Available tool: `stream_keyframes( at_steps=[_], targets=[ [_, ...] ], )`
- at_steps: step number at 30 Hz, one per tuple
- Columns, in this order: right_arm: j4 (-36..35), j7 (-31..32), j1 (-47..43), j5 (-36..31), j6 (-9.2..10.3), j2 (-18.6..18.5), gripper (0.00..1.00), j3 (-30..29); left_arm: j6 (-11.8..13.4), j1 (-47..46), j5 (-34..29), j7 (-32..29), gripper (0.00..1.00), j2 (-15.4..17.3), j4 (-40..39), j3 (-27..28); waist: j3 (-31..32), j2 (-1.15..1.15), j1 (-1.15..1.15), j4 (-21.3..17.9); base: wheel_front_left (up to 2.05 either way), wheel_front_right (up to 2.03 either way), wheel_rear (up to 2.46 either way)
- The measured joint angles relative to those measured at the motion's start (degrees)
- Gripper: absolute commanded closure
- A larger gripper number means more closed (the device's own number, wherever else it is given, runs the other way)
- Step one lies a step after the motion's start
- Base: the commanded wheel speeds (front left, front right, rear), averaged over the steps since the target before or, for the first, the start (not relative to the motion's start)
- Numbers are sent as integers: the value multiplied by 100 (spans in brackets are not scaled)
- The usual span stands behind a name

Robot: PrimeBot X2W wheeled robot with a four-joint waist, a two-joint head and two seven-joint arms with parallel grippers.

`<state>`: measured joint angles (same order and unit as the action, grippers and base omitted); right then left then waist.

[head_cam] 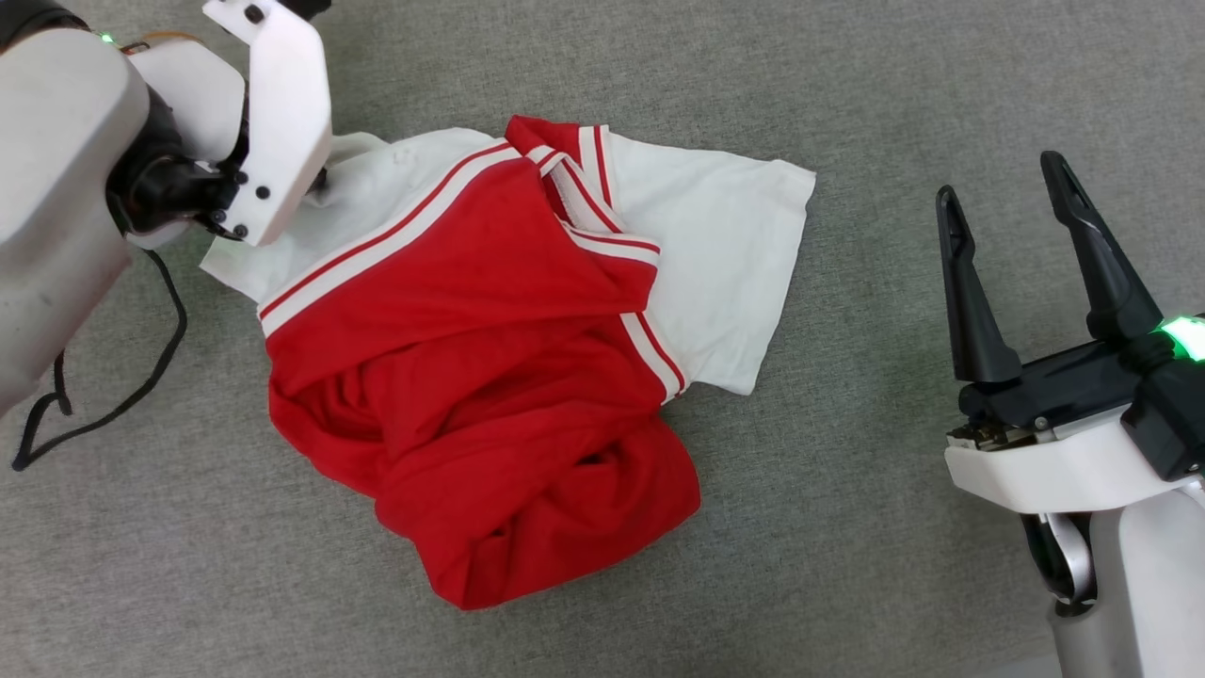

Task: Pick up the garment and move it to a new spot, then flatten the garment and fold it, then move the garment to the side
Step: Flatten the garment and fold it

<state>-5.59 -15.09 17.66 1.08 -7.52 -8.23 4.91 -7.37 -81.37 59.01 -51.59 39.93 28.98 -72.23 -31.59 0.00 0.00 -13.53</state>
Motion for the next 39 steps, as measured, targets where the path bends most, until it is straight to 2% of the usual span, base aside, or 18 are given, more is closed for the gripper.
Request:
stream_keyframes(
  at_steps=[2, 3, 4, 14, 18, 25, 29, 33, 39],
  targets=[
    [0, 0, 2, -14, 0, 33, 0, 5, 3, 24, 116, 44, 0, -10, 11, 27, -23, 0, 0, -10, 0, 0, 0],
    [2, 0, 4, -15, 0, 37, 0, 3, 4, 41, 134, 86, 87, -19, 3, 35, -25, 0, 0, -3, 0, 0, 0],
    [10, 0, 8, -16, 0, 37, 0, 3, 13, 62, 143, 108, 100, -31, -13, 40, -17, 0, 0, 9, 0, 0, 0],
    [158, 0, -52, -48, 0, -59, 0, 11, -4, 307, 113, 937, 100, -160, -553, -126, 421, 0, 0, 320, 0, 0, 0],
    [211, 0, -200, -40, 0, -103, 0, -31, -3, 306, 98, 1155, 100, 191, -844, -121, 705, 0, 0, 543, 0, 0, 0],
    [259, 0, -352, -13, 0, -152, 0, -1, -1, 419, 299, 1192, 100, 1232, -968, -74, 1108, 0, 0, 930, 0, 0, 0],
    [281, 0, -416, -7, 0, -178, 0, -42, 123, 753, 490, 1201, 100, 1649, -920, -64, 1221, 0, 0, 1080, 0, 0, 0],
    [341, 0, -417, 42, 0, -231, 0, -23, 321, 1277, 840, 1449, 100, 1798, -709, -49, 1198, 0, 0, 1099, 0, 0, 0],
    [392, 0, -410, 16, 0, -261, 0, -23, 409, 2247, 1262, 1768, 100, 1612, -254, -66, 1107, 0, 0, 993, 0, 0, 0]
  ],
)
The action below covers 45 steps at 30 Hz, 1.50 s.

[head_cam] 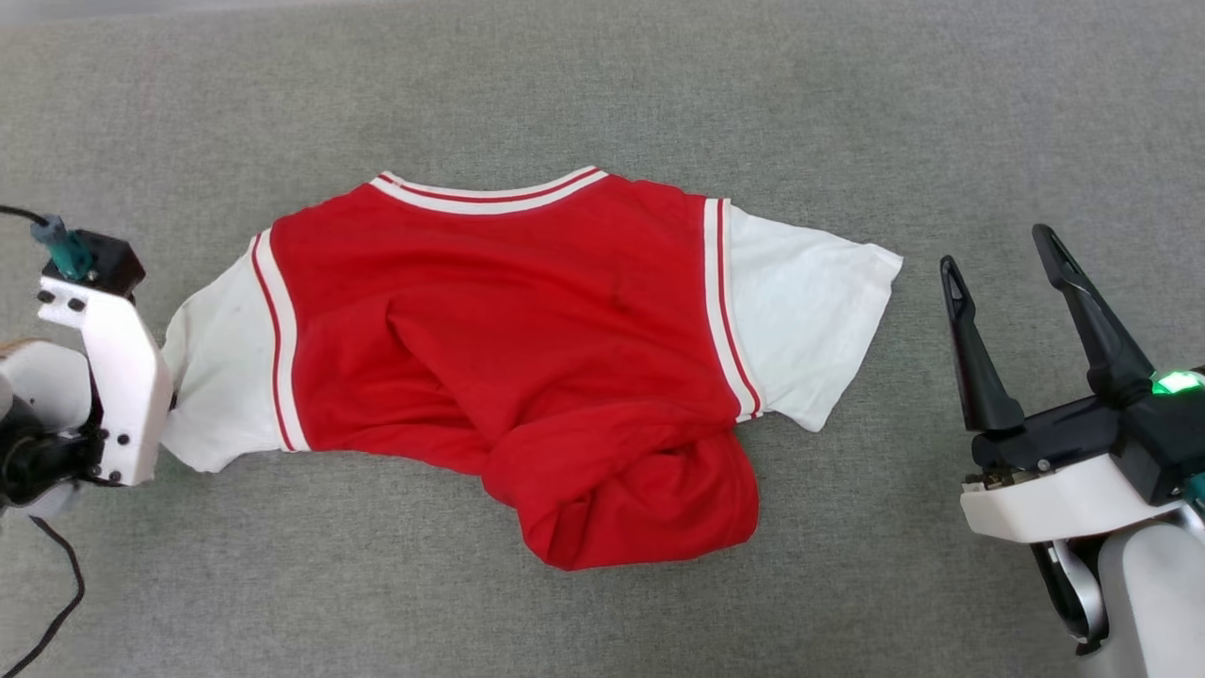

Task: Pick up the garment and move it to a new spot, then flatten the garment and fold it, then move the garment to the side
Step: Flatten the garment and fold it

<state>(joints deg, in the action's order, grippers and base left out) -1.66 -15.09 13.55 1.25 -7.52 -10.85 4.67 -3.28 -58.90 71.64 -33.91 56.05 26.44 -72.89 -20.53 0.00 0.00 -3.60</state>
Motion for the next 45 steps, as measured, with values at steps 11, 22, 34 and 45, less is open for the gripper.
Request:
stream_keyframes(
  at_steps=[11, 22, 34, 45],
  targets=[
    [63, 0, -13, -5, 0, -51, 0, -108, -137, 217, 27, 392, 0, -185, 625, 125, 70, 0, 0, 7, 0, 0, 0],
    [-11, 0, -37, -4, 0, -49, 0, -78, -304, -541, -38, -9, 0, 123, 427, 312, 11, 0, 0, 62, 0, 0, 0],
    [-49, 0, 40, -4, 0, -42, 0, -57, -301, -352, 15, -246, 0, -147, 704, 241, -385, 0, 0, -122, 0, 0, 0],
    [49, 0, 313, -32, 0, -234, 0, -165, -366, -306, -151, -8, 100, -449, 735, 164, -111, 0, 0, -9, 0, 0, 0]
  ],
)
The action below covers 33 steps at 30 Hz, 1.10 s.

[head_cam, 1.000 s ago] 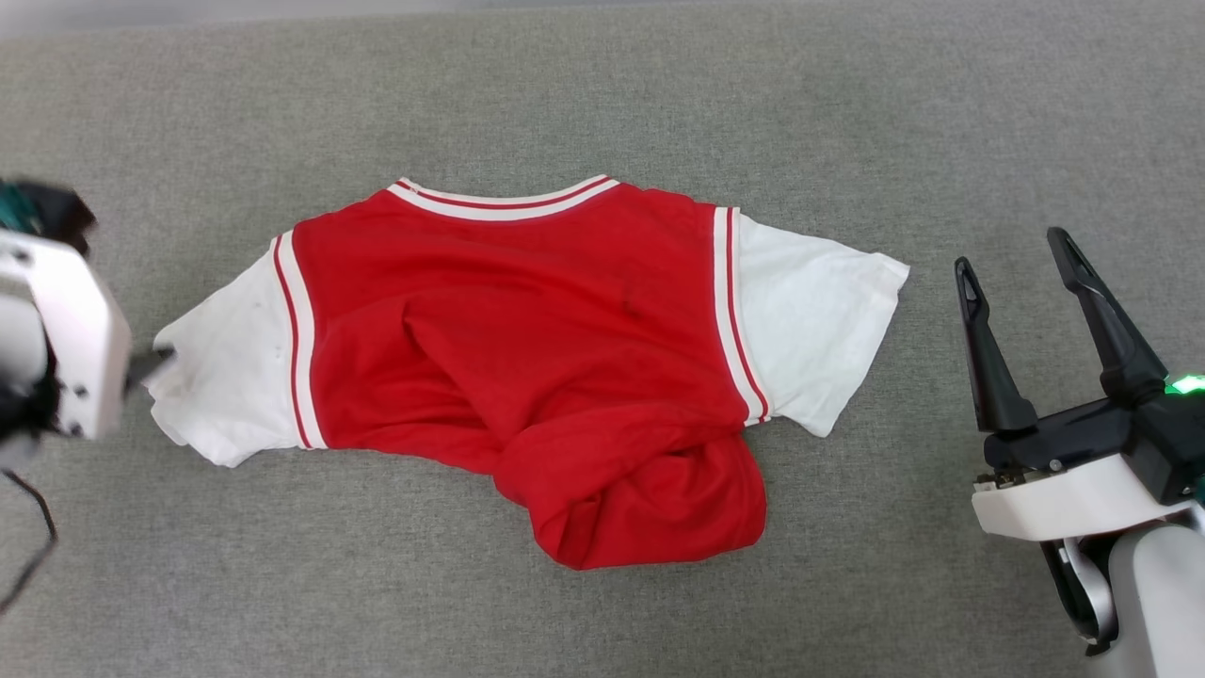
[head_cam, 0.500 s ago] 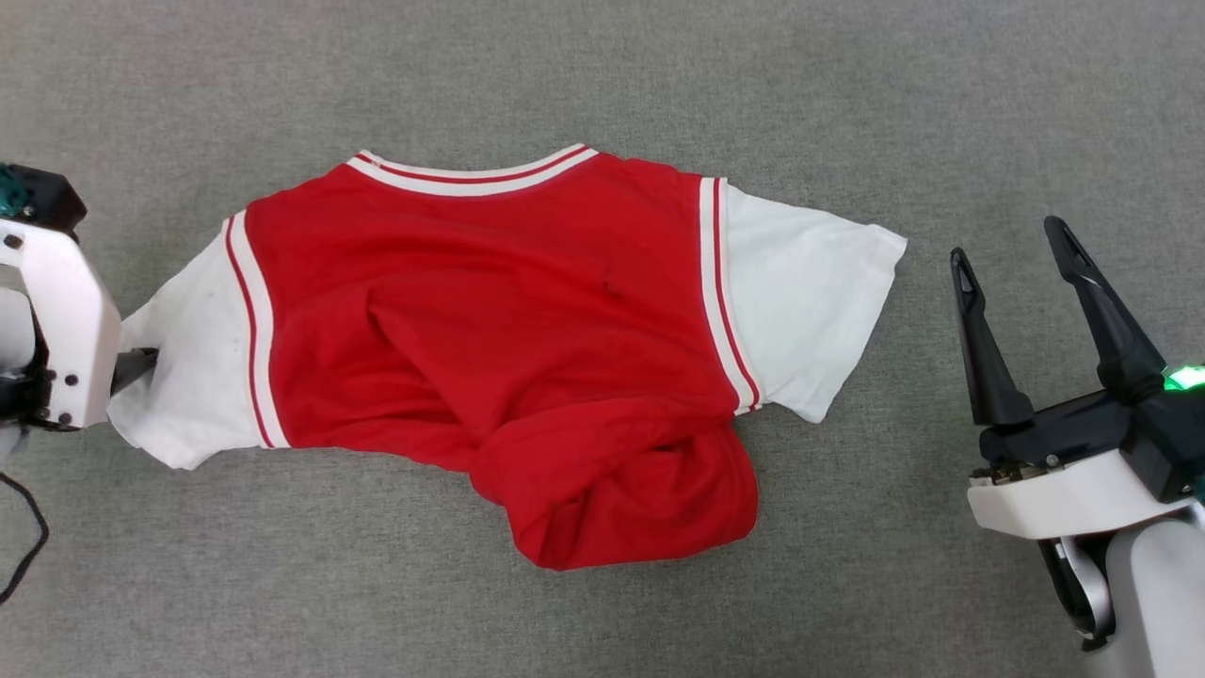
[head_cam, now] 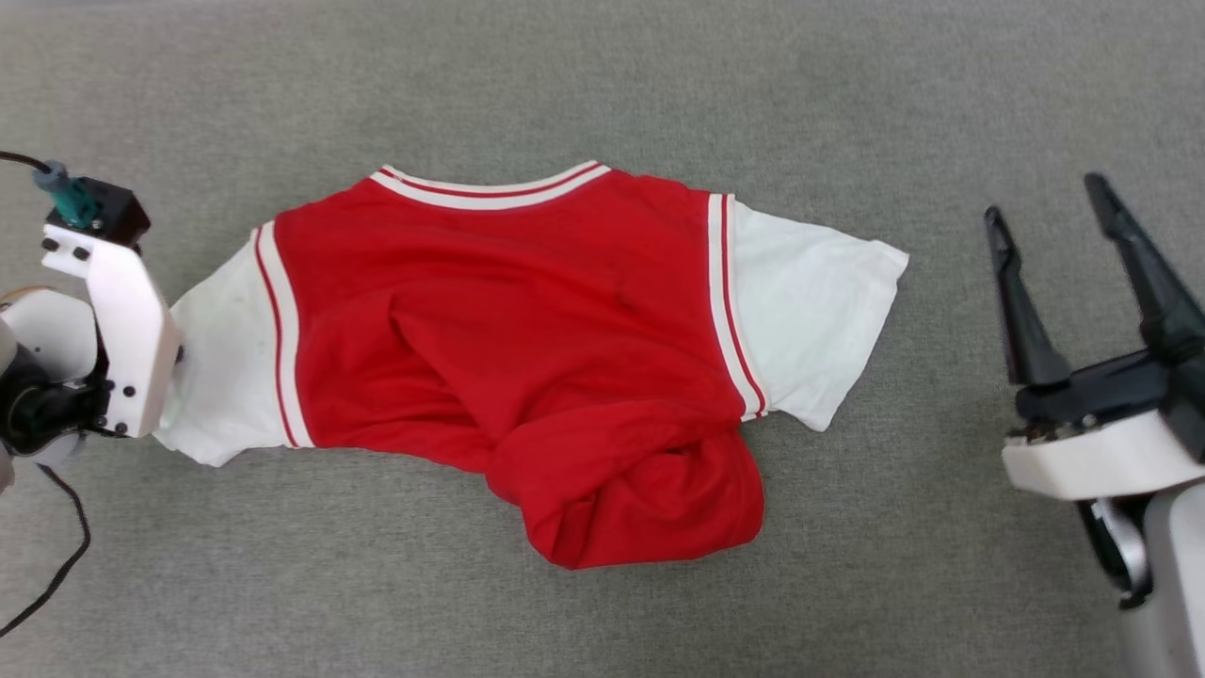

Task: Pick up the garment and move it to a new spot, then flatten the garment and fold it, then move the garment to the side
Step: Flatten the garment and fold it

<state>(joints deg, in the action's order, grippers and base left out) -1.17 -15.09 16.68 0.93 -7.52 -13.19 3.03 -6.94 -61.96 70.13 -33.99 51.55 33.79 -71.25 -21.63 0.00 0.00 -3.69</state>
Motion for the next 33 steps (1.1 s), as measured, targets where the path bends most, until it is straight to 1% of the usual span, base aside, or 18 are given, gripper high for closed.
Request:
stream_keyframes(
  at_steps=[4, 8, 10, 13, 15, 19, 23, 25, 28, 30, 33],
  targets=[
    [122, 32, 305, -2, 0, -331, 0, 37, -20, -101, -183, 149, 100, 32, -283, -23, 227, 0, 0, 108, 0, 0, 0],
    [177, 403, 719, 74, -1, -790, 0, 248, -32, -187, -253, 269, 100, 113, -717, -24, 412, 0, 0, 241, 0, 0, 0],
    [188, 721, 1001, 185, 0, -1055, 0, 389, -38, -225, -293, 313, 100, 168, -949, -22, 468, 0, 0, 312, 0, 0, 0],
    [287, 1518, 1387, 544, -1, -1463, 0, 823, -38, -302, -375, 341, 100, 233, -1236, -19, 506, 0, 0, 401, 0, 0, 0],
    [426, 2398, 1684, 914, -1, -1860, 0, 1329, -34, -319, -438, 341, 100, 238, -1400, -24, 501, 0, 0, 451, 0, 0, 0],
    [537, 4183, 2286, 2003, -1, -2605, 0, 2360, 41, -364, -526, 343, 100, 204, -1648, -32, 436, 0, 0, 542, 0, 0, 0],
    [526, 5534, 2941, 2860, 0, -3097, 0, 3149, 107, -412, -592, 375, 100, 155, -1822, -27, 320, 0, 0, 623, 0, 0, 0],
    [582, 6179, 3116, 3298, -1, -3227, 0, 3518, 143, -417, -611, 392, 100, 145, -1886, -26, 253, 0, 0, 658, 0, 0, 0],
    [694, 6934, 3423, 3757, -1, -3368, 0, 3883, 164, -479, -649, 420, 100, 89, -1964, -9, 143, 0, 0, 722, 0, 0, 0],
    [827, 7240, 3573, 4030, -1, -3378, 0, 3964, 175, -540, -691, 436, 100, 52, -2012, 3, 60, 0, 0, 770, 0, 0, 0],
    [1113, 7416, 3682, 4345, 0, -3242, 0, 3932, 192, -634, -750, 456, 100, -4, -2058, 23, -82, 0, 0, 852, 0, 0, 0]
  ],
)
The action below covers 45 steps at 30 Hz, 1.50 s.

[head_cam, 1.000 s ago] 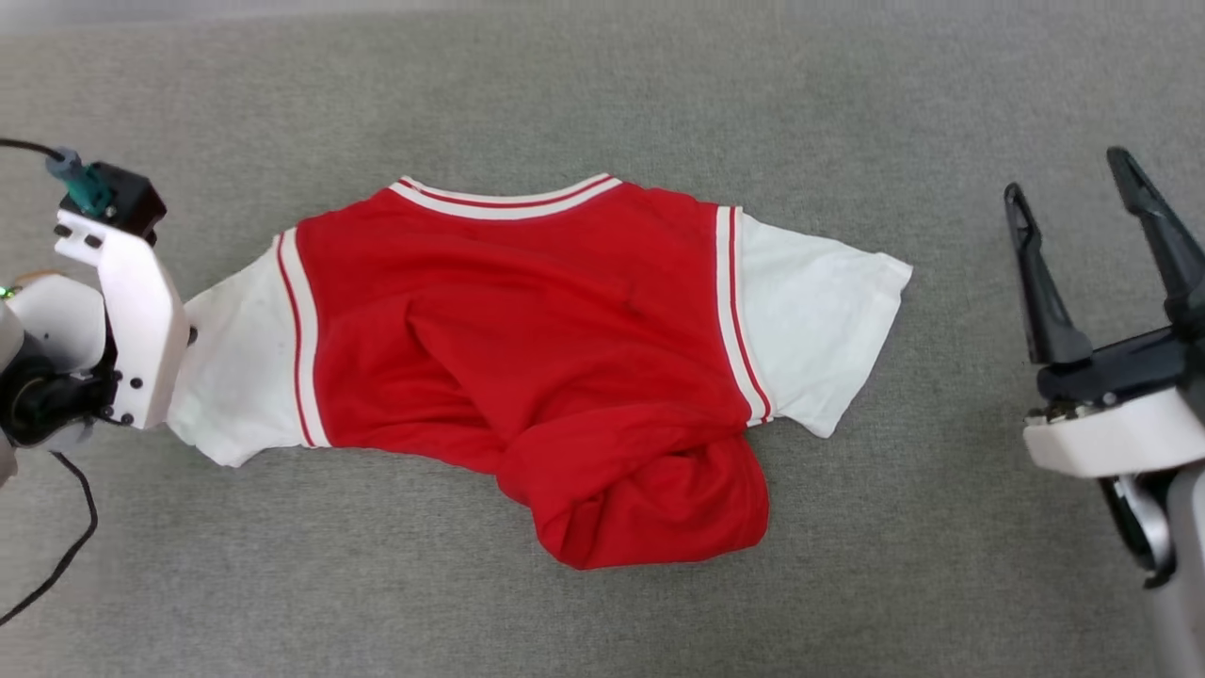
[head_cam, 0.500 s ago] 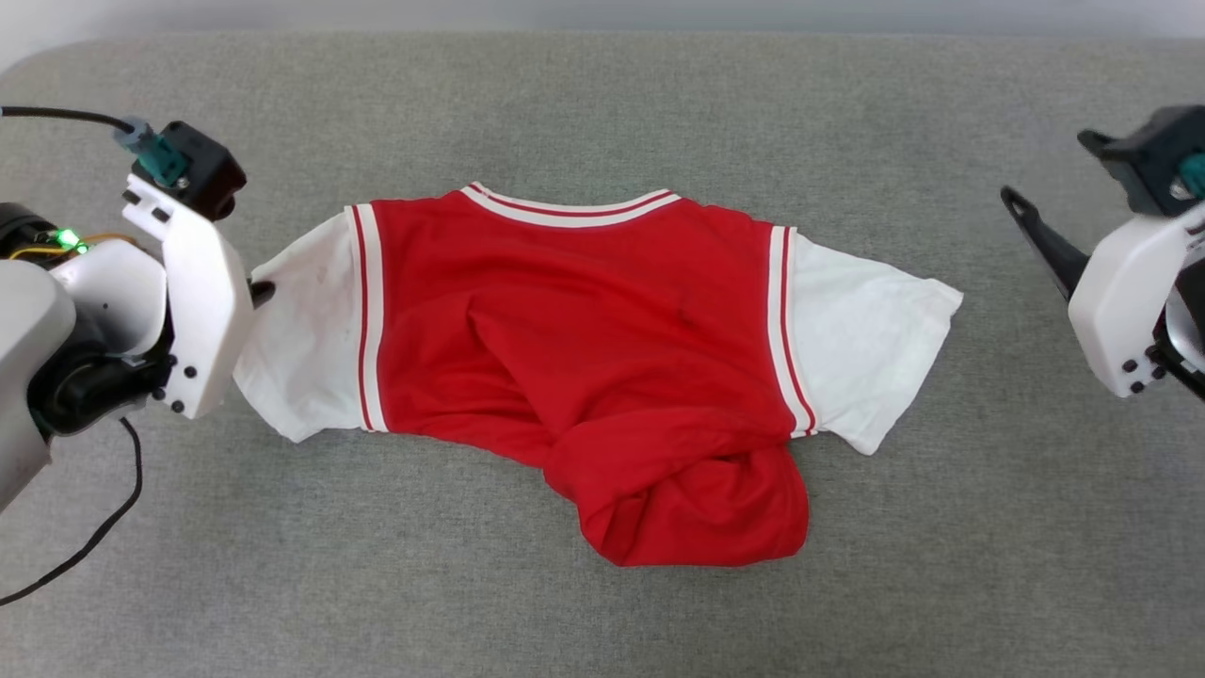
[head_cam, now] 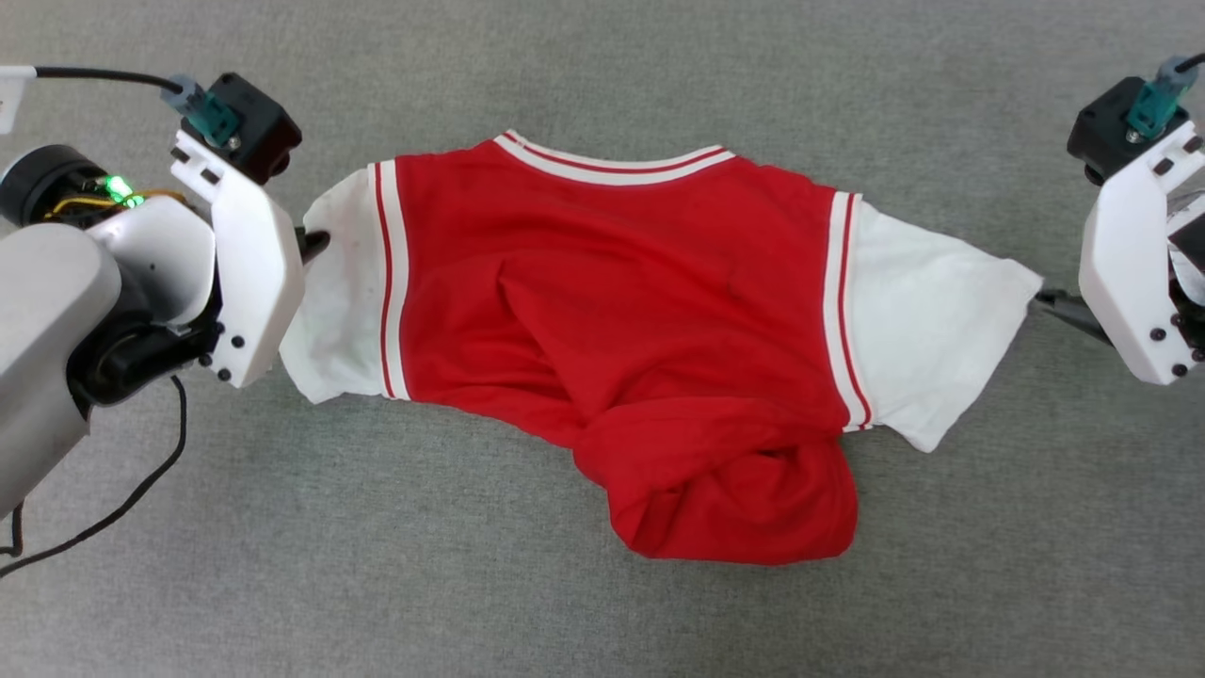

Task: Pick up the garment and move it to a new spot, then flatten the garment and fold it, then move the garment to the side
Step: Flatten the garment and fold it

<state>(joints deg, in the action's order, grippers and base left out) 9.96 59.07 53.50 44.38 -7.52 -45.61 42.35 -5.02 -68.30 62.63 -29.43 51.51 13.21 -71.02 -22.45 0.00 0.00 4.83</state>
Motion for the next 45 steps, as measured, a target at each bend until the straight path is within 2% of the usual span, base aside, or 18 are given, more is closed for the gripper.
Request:
stream_keyframes(
  at_steps=[8, 13, 14, 15, 20, 23, 25, 32, 35, 39, 43, 45],
  targets=[
    [770, -115, 30, 165, 0, 475, 0, -20, -1, -158, -97, 57, 100, -142, -69, 36, -413, 0, 0, 212, 0, 0, 0],
    [983, -368, 23, 240, 1, 522, 0, 134, -2, -158, -129, 118, 100, -177, -33, 34, -546, 0, -1, 266, 0, 0, 0],
    [984, -443, 42, 253, 1, 522, 94, 203, -3, -158, -129, 122, 100, -176, -11, 34, -548, 0, -1, 260, 0, 0, 0],
    [981, -539, 64, 255, 3, 523, 100, 278, -5, -155, -129, 126, 100, -172, 9, 33, -539, 0, -1, 247, 0, 0, 0],
    [944, -1111, 183, 326, 3, 578, 100, 634, -30, -120, -130, 245, 100, -165, 144, 31, -333, 0, 0, 175, 0, 0, 0],
    [834, -1668, 263, 394, 1, 527, 100, 742, -34, -112, -137, 365, 100, -157, 153, 60, -101, 0, 0, 129, 0, 0, 0],
    [794, -2087, 392, 380, 1, 402, 100, 739, -36, -113, -138, 495, 100, -140, 123, 109, 71, 0, 0, 98, 0, 0, 0],
    [365, -2862, 600, 454, 0, -187, 100, 871, -51, -154, -196, 988, 100, 113, -291, 350, 627, 0, 0, -50, 0, 0, 0],
    [159, -3066, 671, 444, 1, -466, 100, 811, 24, -274, -325, 1173, 100, 204, -515, 463, 788, 0, 0, -118, 0, 0, 0],
    [-68, -3287, 743, 420, -1, -657, 100, 568, 111, -429, -366, 1378, 100, 237, -760, 653, 911, 0, 0, -212, 0, 0, 0],
    [-59, -3454, 855, 290, -1, -670, 100, 185, 255, -684, -503, 1541, 100, 129, -822, 799, 920, 0, 0, -280, 0, 0, 0],
    [10, -3424, 969, 223, 0, -639, 100, -11, 250, -818, -488, 1522, 100, -12, -754, 844, 871, 0, 0, -291, 0, 0, 0]
  ],
)
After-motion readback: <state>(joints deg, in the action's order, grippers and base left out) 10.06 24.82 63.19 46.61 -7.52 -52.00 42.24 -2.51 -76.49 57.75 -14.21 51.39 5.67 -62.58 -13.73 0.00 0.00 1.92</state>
